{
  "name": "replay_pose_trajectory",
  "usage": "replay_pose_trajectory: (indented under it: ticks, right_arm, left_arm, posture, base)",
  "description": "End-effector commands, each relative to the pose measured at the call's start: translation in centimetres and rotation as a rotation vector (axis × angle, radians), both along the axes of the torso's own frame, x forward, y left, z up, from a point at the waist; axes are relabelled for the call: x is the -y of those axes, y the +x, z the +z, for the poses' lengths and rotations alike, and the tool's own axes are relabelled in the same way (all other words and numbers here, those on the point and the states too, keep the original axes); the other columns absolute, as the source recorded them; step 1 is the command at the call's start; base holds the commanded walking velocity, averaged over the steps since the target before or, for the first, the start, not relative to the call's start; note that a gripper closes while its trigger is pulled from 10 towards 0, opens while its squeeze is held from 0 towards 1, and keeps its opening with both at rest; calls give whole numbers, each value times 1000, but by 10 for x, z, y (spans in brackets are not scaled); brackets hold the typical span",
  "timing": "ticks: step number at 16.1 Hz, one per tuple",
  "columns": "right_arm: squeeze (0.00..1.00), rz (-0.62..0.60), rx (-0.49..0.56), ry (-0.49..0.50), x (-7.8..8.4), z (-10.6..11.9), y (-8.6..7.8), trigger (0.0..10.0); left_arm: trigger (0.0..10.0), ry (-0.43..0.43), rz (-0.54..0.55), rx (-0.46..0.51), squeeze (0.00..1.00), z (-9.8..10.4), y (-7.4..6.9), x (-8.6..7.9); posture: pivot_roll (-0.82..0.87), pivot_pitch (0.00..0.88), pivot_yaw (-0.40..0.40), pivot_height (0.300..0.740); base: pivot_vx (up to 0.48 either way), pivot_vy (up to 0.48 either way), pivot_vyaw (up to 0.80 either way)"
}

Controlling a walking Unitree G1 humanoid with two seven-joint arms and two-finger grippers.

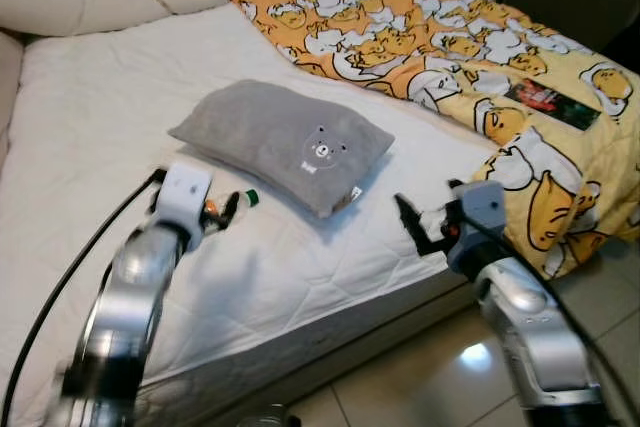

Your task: Clean up the room

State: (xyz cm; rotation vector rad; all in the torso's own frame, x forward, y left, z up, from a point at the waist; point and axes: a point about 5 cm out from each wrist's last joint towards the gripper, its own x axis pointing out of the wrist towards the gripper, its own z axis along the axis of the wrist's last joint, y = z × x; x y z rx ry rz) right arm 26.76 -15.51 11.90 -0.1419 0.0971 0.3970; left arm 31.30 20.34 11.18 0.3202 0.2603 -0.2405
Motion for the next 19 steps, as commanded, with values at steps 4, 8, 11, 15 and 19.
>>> replay_pose_trajectory:
  ticks: [4,8,11,15,19]
  right_arm:
    - [0,266,-67,-76,5,3,-20,10000]
    - [0,353,-151,-115,17,6,-39,10000]
    - [1000,421,-213,-116,22,13,-52,10000]
    - [1000,453,-240,-31,15,27,-64,10000]
    - [0,455,-227,-40,16,41,-74,10000]
  left_arm:
    - [10000,65,-30,-88,0,-14,33,-6]
    - [10000,162,-12,-169,0,-22,42,-21]
    - [10000,192,22,-198,0,-25,43,-29]
    - [10000,202,23,-194,0,-20,46,-34]
    - [10000,217,11,-226,0,-24,44,-34]
  posture:
    - [63,0,75,740]
    - [-13,0,83,740]
    - [-48,0,65,740]
    - [-105,43,48,740]
    - [-167,105,28,740]
  base:
    - [0,0,0]
    - [0,0,0]
    - [0,0,0]
    - [0,0,0]
    - [0,0,0]
